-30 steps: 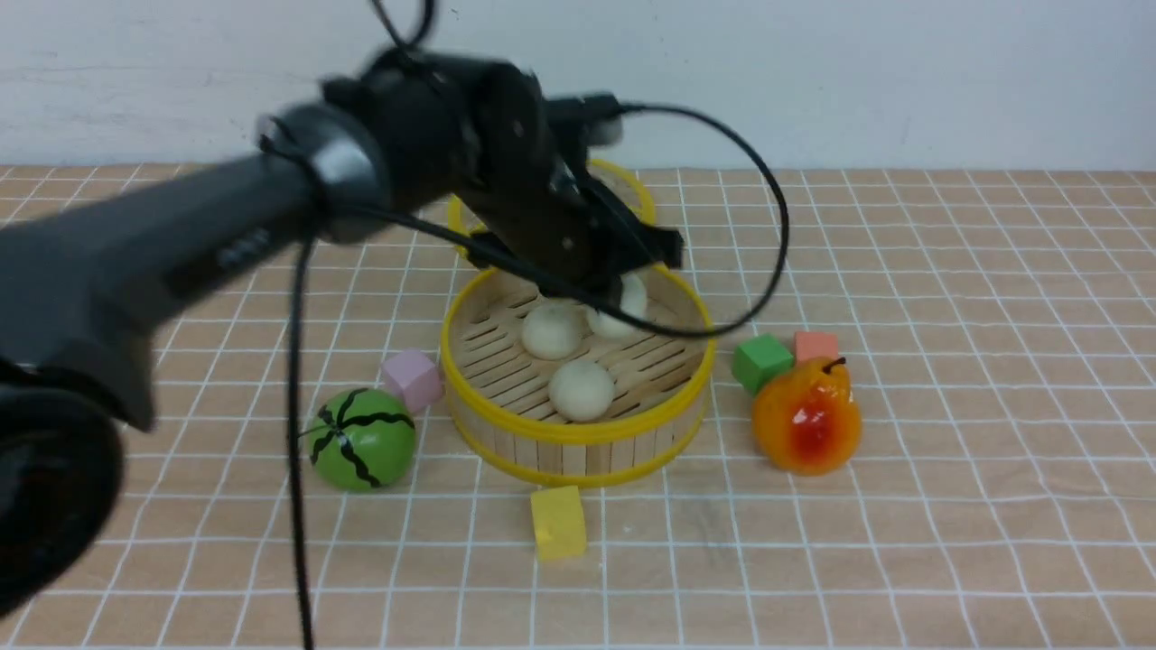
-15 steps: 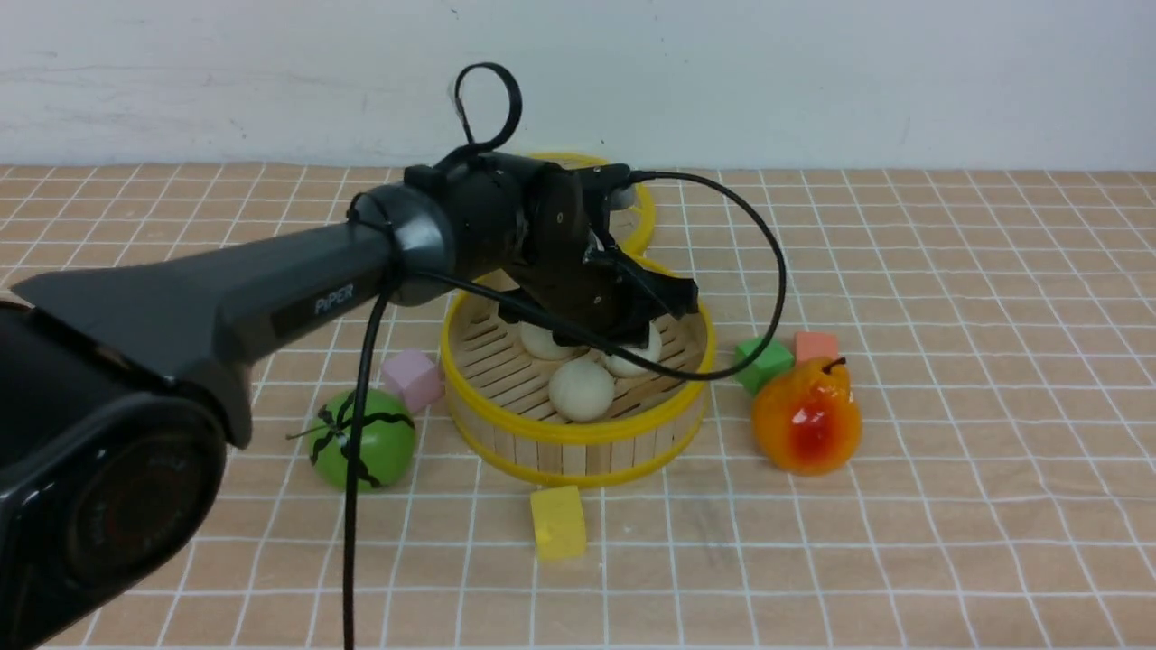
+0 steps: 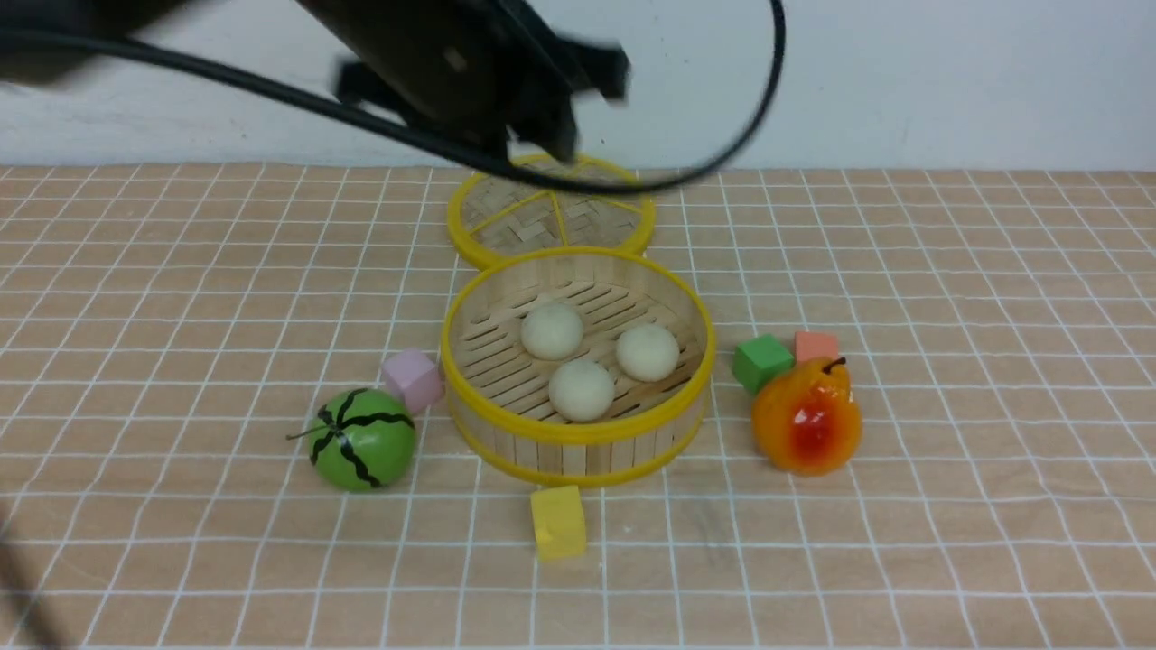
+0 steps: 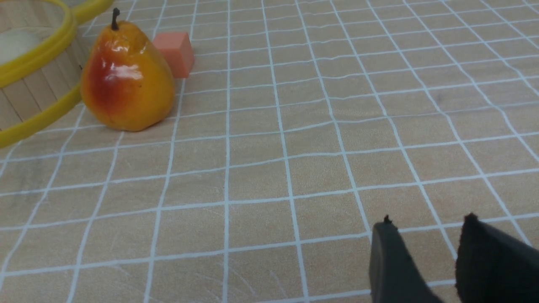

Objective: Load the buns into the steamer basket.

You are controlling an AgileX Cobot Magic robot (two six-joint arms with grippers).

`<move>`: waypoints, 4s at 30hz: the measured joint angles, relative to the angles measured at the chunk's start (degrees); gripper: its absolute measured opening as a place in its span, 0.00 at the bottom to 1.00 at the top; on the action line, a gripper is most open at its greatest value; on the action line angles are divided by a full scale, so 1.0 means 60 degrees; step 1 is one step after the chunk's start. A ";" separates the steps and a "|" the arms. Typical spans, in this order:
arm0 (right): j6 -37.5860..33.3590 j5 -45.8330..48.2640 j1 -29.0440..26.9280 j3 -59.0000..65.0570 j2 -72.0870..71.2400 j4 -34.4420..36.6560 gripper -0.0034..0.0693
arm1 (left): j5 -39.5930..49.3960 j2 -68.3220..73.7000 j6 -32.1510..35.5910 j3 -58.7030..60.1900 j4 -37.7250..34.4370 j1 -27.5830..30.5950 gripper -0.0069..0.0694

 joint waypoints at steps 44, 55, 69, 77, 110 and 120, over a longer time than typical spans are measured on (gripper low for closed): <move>0.0000 0.0000 0.0000 0.0000 0.0000 0.0000 0.38 | -0.2783 -1.3929 -0.1857 1.2524 0.0756 0.0000 0.07; -0.0010 0.0000 0.0000 0.0000 0.0000 0.0000 0.38 | -0.3820 -1.5166 -0.1673 1.4292 0.1526 0.1592 0.07; -0.0010 0.0000 0.0000 0.0000 0.0000 0.0000 0.38 | -0.6161 -1.5672 -0.0901 1.8041 0.0796 0.3085 0.08; -0.0010 0.0000 0.0000 0.0000 0.0000 0.0000 0.38 | -0.6265 -1.5672 -0.0893 1.8041 0.0740 0.3198 0.09; -0.0010 0.0000 0.0000 0.0000 0.0000 0.0000 0.38 | -0.6283 -1.5672 -0.0893 1.8041 0.0803 0.4040 0.12; -0.0010 0.0000 0.0000 0.0000 0.0000 0.0000 0.38 | -0.6283 -1.5672 -0.0893 1.8041 0.0811 0.4040 0.14</move>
